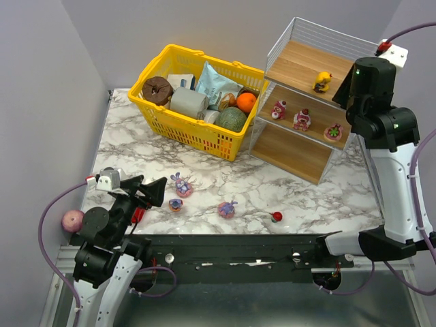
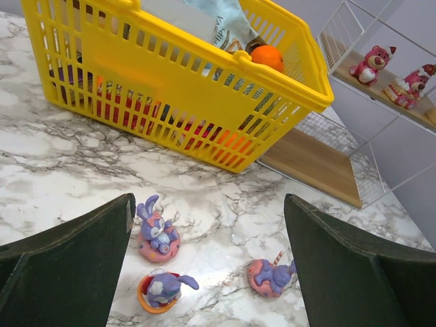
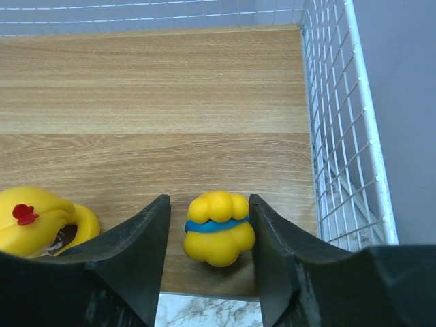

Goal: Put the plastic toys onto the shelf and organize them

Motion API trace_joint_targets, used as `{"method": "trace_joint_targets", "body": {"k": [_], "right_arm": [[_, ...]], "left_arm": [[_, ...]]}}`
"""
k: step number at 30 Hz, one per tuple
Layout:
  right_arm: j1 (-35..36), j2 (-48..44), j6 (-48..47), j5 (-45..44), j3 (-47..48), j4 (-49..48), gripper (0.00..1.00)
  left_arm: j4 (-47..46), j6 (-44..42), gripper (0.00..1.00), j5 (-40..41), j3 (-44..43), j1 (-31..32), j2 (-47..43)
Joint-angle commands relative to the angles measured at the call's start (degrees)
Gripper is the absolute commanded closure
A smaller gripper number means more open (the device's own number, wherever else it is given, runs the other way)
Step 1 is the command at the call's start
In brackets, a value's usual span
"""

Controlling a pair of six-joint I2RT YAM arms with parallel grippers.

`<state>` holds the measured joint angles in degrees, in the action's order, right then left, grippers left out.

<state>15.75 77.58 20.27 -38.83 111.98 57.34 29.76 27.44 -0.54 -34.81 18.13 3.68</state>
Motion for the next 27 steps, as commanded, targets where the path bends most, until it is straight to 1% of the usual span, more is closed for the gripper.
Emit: {"method": "trace_joint_targets", "body": {"k": [1,7,16,20,21,23,24,27], "right_arm": [[-0.28,-0.67,-1.02,3.67,-0.36,1.98,0.39],[-0.28,-2.52,-1.11,5.87,0.86,2.42,0.35],[-0.28,-5.77,-2.17,10.61,2.80,6.11,0.34],[-0.28,-10.42,-2.87,13.34,-2.11,4.80,0.34],[-0.28,-11.56,-2.96,15.08,-5.08,3.93,0.34],[-0.28,-14.99,-3.13,17.37,-7.91,2.96,0.34],[-0.37,-16.31,-3.13,20.34,-10.88,1.99,0.35],[-0.28,-21.23,-2.52,24.92,-16.25,-0.81,0.35]], "left_arm": [[0.48,-0.11,0.01,0.10,0.00,0.15,-0.87],[0.48,-0.11,0.01,0.10,0.00,0.15,-0.87],[0.56,-0.02,0.01,0.10,0.18,0.15,-1.05],[0.39,0.07,0.01,0.10,0.18,0.15,-1.05],[0.39,0.07,0.01,0.10,0.09,0.15,-0.96],[0.39,0.07,0.01,0.01,0.18,0.15,-0.87],[0.30,0.07,0.01,0.01,0.27,0.15,-0.78],[0.30,0.16,0.01,0.10,0.18,0.15,-0.70]]}}
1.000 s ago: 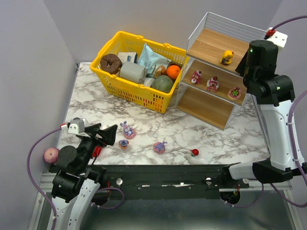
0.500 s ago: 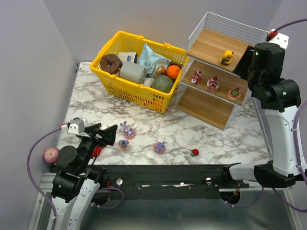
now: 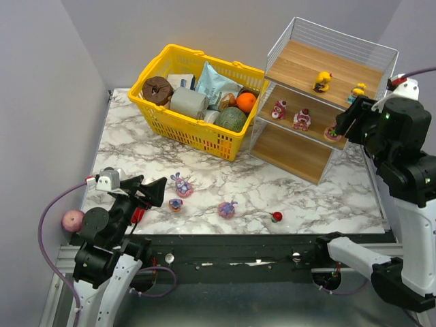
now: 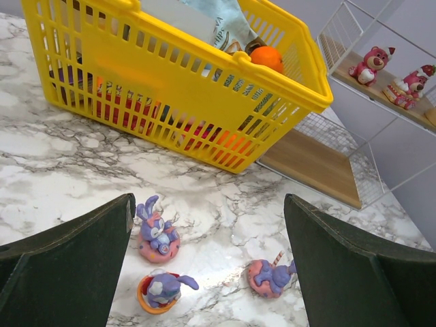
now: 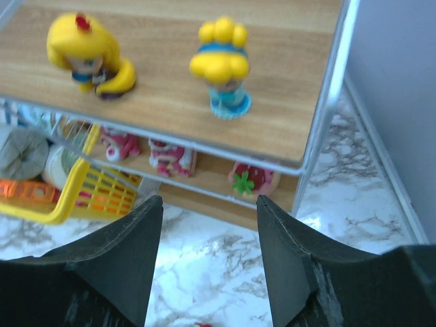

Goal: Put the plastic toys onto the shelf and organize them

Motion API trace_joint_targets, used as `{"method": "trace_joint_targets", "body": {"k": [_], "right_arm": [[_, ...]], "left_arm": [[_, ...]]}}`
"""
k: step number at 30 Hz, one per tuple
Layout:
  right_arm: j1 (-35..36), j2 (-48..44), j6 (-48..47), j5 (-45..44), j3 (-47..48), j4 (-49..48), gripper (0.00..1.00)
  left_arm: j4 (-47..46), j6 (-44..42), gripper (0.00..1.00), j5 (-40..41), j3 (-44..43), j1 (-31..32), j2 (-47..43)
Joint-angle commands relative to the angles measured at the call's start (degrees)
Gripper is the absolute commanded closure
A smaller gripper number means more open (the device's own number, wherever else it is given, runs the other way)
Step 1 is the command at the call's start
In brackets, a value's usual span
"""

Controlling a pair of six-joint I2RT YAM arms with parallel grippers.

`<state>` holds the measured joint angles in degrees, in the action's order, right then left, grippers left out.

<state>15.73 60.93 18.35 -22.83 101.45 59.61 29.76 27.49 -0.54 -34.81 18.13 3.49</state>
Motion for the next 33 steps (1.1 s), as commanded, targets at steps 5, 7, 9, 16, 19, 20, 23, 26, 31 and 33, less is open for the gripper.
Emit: {"method": "trace_joint_targets", "body": {"k": [5,7,9,16,19,20,23,26,31,33], "right_arm": [[-0.17,-10.91,1.07,14.65,-19.43,-7.23,0.36],[-0.17,-13.37,2.12,16.93,-22.86,-8.90,0.38],[-0.08,-16.00,3.35,18.34,-28.48,-10.65,0.38],[0.79,-22.68,9.41,19.66,-44.04,-16.54,0.41],[3.07,-24.62,14.59,18.88,-51.41,-19.43,0.46],[4.13,-26.19,16.00,18.44,-53.44,-20.75,0.46],[10.62,-26.04,21.88,11.95,-59.95,-23.40,0.46],[19.67,-22.53,27.67,4.13,-62.43,-25.08,0.45],[30.31,-18.03,41.14,-10.39,-62.59,-17.34,0.37],[31.90,-19.17,44.22,-10.31,-66.35,-19.35,0.36]], "left_arm": [[0.21,0.02,0.01,0.10,0.18,0.15,-0.59],[0.30,0.02,0.01,0.01,0.18,0.15,-0.50],[0.30,0.02,0.01,0.01,0.18,0.15,-0.41],[0.21,-0.06,0.01,-0.17,0.18,0.15,-0.24],[0.21,-0.06,0.01,-0.17,0.18,0.15,-0.15],[0.21,-0.06,0.01,-0.08,0.18,0.15,-0.23],[0.13,-0.06,0.01,-0.08,0.18,0.15,-0.24],[0.30,-0.06,0.01,0.01,0.18,0.15,-0.23],[0.56,0.02,0.01,0.10,0.09,0.15,-0.50],[0.39,0.02,0.01,0.10,0.18,0.15,-0.59]]}}
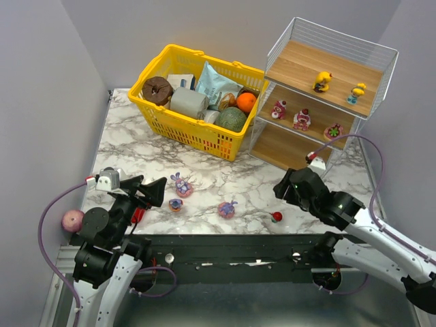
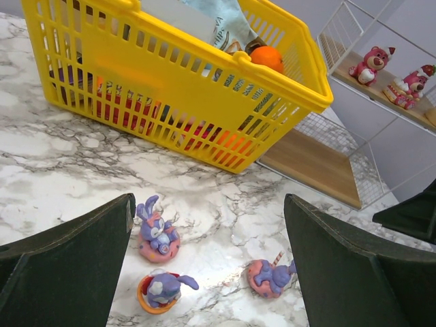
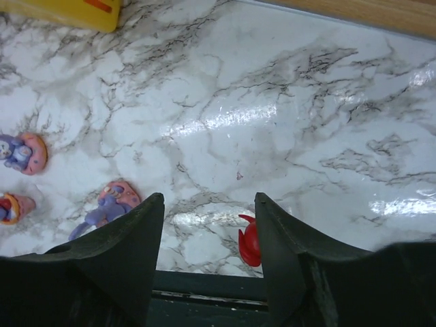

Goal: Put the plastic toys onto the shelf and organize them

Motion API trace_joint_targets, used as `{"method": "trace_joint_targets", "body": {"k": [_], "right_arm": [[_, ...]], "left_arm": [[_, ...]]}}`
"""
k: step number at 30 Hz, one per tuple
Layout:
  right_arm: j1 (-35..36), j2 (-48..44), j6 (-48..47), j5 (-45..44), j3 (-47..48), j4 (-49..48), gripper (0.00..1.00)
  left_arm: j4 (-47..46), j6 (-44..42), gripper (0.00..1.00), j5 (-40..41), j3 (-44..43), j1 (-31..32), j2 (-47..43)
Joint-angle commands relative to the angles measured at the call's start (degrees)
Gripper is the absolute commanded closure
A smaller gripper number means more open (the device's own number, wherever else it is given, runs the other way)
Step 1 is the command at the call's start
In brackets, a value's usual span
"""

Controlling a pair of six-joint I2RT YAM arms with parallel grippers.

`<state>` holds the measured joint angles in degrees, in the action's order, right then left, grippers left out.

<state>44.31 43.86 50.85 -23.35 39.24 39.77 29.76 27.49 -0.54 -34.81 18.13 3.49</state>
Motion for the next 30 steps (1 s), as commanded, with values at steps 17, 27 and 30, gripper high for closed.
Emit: {"method": "trace_joint_targets", "body": {"k": [17,27,30], "right_arm": [[24.06,18.54,48.02,-15.93,-1.54,20.61,0.22],[24.15,24.35,44.60,-16.72,-2.94,11.57,0.26],[24.15,24.17,43.90,-17.69,-3.82,9.38,0.29]], "left_arm": [[0.56,0.02,0.01,0.10,0.09,0.15,-1.02],[0.65,-0.06,0.01,0.10,0.00,0.15,-1.11],[0.56,-0.06,0.01,0.10,0.00,0.15,-1.11]]}}
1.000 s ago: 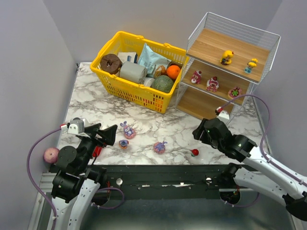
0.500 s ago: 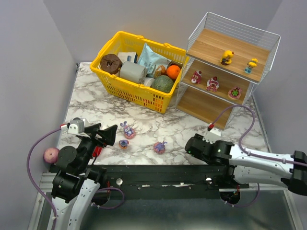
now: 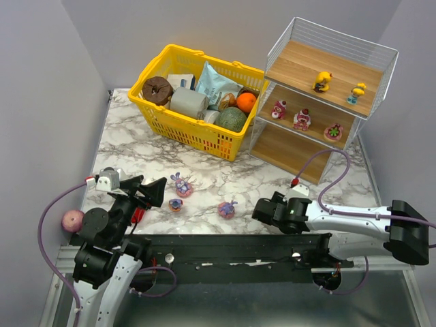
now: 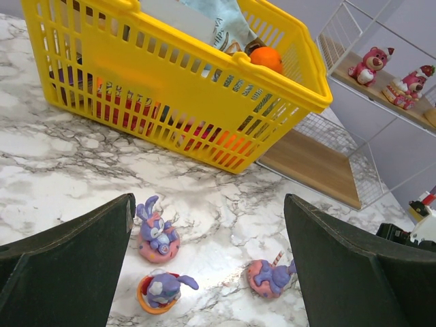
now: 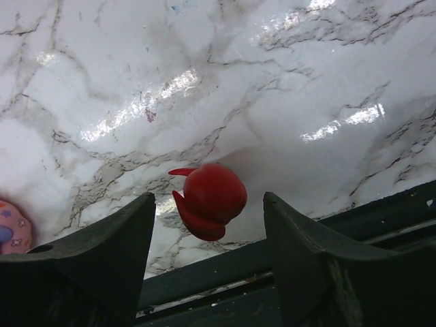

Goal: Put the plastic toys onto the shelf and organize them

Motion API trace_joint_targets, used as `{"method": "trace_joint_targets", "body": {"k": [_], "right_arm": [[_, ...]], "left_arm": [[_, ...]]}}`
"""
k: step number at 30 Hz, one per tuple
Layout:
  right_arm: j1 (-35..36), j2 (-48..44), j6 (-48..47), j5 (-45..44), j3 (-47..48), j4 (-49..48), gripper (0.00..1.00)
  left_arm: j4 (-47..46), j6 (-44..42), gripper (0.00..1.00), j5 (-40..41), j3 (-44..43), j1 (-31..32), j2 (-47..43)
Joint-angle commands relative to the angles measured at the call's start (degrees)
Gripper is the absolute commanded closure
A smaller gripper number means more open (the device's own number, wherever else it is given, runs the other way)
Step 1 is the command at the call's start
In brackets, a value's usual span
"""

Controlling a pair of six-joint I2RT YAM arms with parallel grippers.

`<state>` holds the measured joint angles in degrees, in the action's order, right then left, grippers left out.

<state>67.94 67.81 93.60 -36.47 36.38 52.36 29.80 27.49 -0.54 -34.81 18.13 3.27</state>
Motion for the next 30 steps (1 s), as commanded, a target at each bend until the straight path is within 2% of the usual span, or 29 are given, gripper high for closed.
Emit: {"method": "trace_joint_targets", "body": {"k": [1,10,19,22,30], "right_arm": [[0.44,0.13,1.06,-4.92,-1.22,-3.58,0.30],[-1.14,0.39,0.09,-4.93,-2.80,-5.07,0.42],[-2.90,0.22,-5.26,-4.57,-3.95,-9.90,0.58],[-3.34,0.65,-11.32,-5.10,-3.25,-13.67,0.62],[-4.13,3.11,-38.29,-5.28,0.53,-27.02,0.64]], "left_arm": [[0.61,-0.06,0.01,0.10,0.00,0.15,-0.98],[0.52,-0.06,0.01,0.10,0.00,0.15,-0.81],[0.61,-0.06,0.01,0.10,0.00,0.15,-0.63],[0.61,-0.06,0.01,0.10,0.00,0.15,-0.72],[0.70,-0.06,0.01,0.10,0.00,0.15,-0.54]]}}
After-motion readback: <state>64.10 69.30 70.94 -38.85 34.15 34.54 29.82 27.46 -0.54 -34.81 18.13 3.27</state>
